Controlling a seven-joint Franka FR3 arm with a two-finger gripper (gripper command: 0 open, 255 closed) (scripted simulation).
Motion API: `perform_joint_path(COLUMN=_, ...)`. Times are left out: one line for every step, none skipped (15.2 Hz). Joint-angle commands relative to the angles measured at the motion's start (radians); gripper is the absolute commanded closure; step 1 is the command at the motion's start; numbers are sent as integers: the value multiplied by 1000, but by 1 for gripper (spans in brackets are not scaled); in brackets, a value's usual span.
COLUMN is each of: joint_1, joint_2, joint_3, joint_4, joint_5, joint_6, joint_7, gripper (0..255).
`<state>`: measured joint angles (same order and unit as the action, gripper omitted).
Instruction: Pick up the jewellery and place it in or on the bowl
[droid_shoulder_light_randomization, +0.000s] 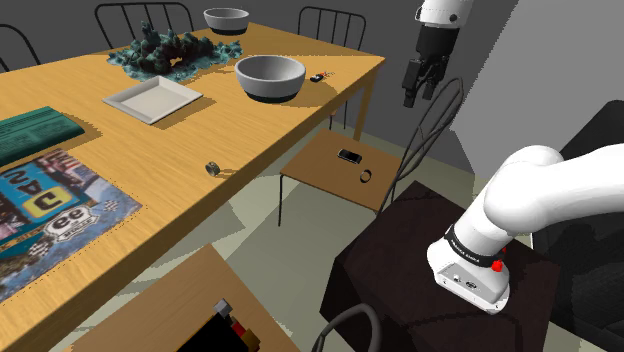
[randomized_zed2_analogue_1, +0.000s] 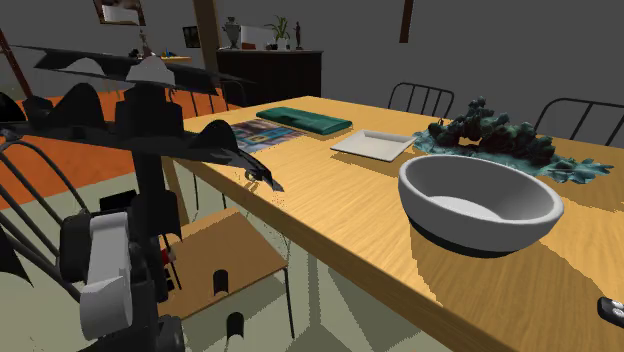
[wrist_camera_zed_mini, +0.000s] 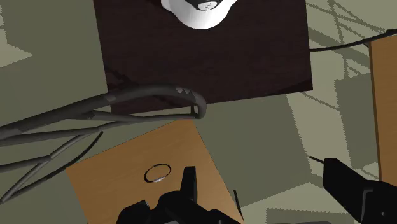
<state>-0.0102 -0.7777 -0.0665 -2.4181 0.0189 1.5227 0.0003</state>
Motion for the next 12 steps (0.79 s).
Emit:
perform_joint_path(joint_1=0, joint_2=0, joint_3=0, joint_4=0, joint_5=0, joint_6=0, joint_7=0, gripper=0)
perform_joint_path(joint_1=11, joint_2=10, joint_3=19, joint_4=-3, joint_5=15, joint_6=22, joint_7=16, gripper=0)
perform_joint_path(joint_1=21, joint_2=21, joint_3=37, joint_4=-4, joint_5=29, joint_6=44, joint_7=31, gripper=0)
perform_joint_path(joint_1=31, joint_2=33, joint_3=56, joint_4=-4, joint_5=43, joint_6=67, joint_7=46, gripper=0)
perform_joint_path(joint_1=42, joint_2=46, joint_3=74, joint_4=-4, joint_5=56, joint_6=89, joint_7=61, gripper=0)
perform_joint_path(joint_1=51, joint_2=60, joint_3=93, joint_4=-2, joint_5=68, joint_6=112, joint_7=76, gripper=0)
perform_joint_path(joint_1=61, joint_2=75, joint_3=111, joint_4=1, joint_5=79, joint_6=134, joint_7=91, gripper=0)
perform_joint_path(joint_1=70, joint_2=92, joint_3=130, joint_4=5, joint_5=90, joint_6=157, joint_7=105, gripper=0)
perform_joint_path(joint_1=79, joint_2=109, joint_3=148, joint_4=11, joint_5=100, joint_6=179, joint_7=120, gripper=0)
perform_joint_path(joint_1=88, joint_2=127, joint_3=166, joint_4=17, joint_5=109, joint_6=202, joint_7=134, gripper=0)
perform_joint_path(joint_1=96, joint_2=146, joint_3=185, joint_4=24, joint_5=117, joint_6=224, joint_7=149, gripper=0)
perform_joint_path(joint_1=103, joint_2=165, joint_3=203, joint_4=33, joint_5=124, joint_6=246, joint_7=164, gripper=0)
